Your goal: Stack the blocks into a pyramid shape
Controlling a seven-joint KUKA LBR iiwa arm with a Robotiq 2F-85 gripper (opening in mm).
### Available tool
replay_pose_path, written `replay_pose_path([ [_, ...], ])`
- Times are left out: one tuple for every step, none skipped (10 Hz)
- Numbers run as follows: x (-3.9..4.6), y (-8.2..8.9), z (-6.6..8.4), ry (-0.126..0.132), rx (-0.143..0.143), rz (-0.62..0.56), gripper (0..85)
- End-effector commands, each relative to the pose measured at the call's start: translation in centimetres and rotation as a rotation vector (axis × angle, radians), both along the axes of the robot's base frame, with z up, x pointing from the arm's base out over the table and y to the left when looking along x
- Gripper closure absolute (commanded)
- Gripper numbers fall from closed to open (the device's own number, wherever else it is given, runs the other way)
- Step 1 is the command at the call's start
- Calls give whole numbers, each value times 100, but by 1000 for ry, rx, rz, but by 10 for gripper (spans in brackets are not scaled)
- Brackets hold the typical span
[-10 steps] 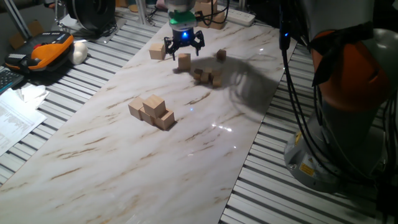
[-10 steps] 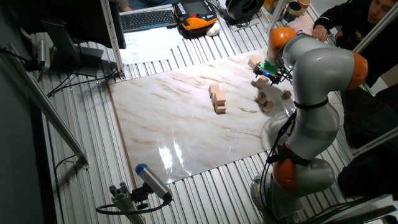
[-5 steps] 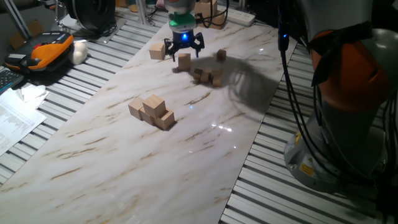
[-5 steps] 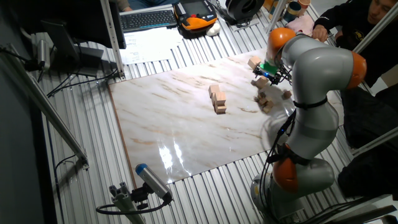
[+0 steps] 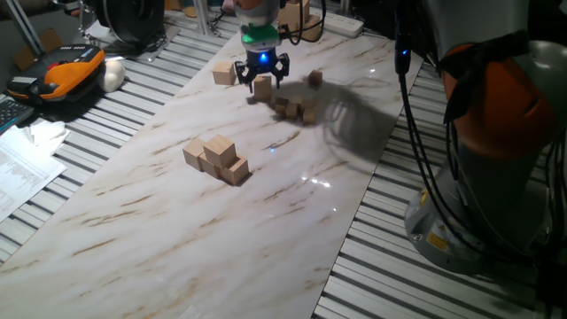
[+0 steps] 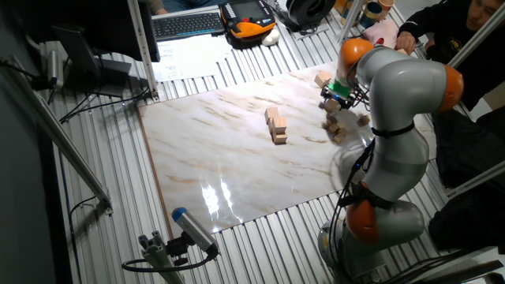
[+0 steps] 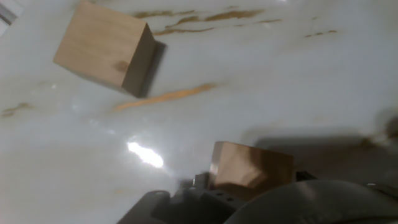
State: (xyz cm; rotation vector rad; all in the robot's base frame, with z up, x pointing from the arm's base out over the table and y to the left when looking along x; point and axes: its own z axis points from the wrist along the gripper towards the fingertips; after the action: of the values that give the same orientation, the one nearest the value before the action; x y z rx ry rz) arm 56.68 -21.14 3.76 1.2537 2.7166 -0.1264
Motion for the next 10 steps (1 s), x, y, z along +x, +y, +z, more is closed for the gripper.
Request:
replay_pose_path([
  [4, -7, 8, -3, 15, 40, 510],
  [0, -9, 15, -14, 52, 78, 850],
  [-6, -19, 34, -22, 91, 97, 850],
  [-7, -25, 54, -22, 109, 99, 850],
  [-8, -15, 94, -21, 108, 106, 850],
  [3, 16, 170, -19, 117, 116, 850],
  [19, 62, 259, -17, 108, 133, 850],
  [36, 111, 342, -17, 108, 164, 850],
  [58, 173, 423, -24, 115, 218, 850],
  [93, 247, 511, -33, 140, 270, 850],
])
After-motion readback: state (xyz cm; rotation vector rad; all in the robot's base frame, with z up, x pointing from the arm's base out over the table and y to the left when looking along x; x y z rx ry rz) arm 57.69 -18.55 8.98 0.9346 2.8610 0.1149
